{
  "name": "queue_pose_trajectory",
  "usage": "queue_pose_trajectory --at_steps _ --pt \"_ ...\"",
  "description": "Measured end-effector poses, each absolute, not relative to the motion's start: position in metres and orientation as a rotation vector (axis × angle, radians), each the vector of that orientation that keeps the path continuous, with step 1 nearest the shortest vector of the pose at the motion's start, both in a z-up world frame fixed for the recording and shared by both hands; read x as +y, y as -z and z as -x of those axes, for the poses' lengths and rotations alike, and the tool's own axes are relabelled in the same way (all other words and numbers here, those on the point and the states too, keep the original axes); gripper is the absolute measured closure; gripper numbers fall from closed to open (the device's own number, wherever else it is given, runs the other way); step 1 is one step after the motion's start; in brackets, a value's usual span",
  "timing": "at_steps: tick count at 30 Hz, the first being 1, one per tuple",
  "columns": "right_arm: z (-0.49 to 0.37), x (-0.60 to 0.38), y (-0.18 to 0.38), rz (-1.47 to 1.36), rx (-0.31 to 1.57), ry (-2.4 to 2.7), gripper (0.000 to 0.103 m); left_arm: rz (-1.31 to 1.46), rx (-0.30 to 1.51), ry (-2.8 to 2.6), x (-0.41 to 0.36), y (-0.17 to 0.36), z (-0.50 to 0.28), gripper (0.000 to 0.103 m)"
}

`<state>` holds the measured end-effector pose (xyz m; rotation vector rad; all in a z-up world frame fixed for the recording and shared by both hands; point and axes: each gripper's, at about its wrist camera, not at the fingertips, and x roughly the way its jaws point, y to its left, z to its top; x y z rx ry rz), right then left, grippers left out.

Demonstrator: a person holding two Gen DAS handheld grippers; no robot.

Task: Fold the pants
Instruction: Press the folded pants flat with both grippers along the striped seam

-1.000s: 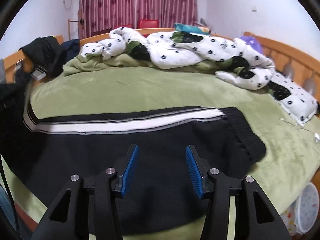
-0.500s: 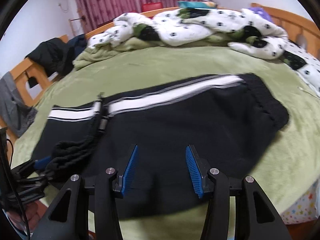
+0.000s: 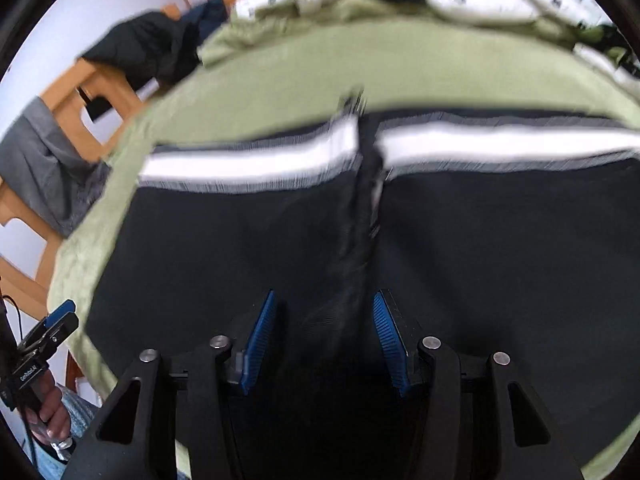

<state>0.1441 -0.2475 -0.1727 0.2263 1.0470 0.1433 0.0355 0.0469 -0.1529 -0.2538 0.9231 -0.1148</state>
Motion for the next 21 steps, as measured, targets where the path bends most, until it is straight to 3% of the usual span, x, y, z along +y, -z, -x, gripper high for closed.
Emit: queue_pose_trajectory --at_steps 1,2,7,11,17,21 --pt "-0.142 -0.243 0.170 -0.189 1.017 -0.117 0.063 0.301 0.927 0.137 0.053 0.157 -0.037 0.029" --pt "-0.141 -0.241 0.165 -0.191 1.000 -0.125 0.082 0.331 0.923 0.152 0.056 0.160 -0.034 0.029" --pt "-0.126 -0.270 0.138 -0.337 0.864 -0.176 0.085 0.384 0.904 0.180 0.062 0.167 -0.031 0.029" --pt "-0.140 -0.265 0.179 -0.324 1.016 -0.119 0.073 0.412 0.914 0.177 0.057 0.170 -0.042 0.029" --pt "-0.116 -0.274 0.139 -0.195 0.917 -0.077 0.066 0.319 0.905 0.201 0.035 0.143 -0.068 0.030" --pt "-0.091 -0.336 0.112 -0.181 0.807 0.082 0.055 0.247 0.912 0.207 0.022 0.127 -0.101 0.030"
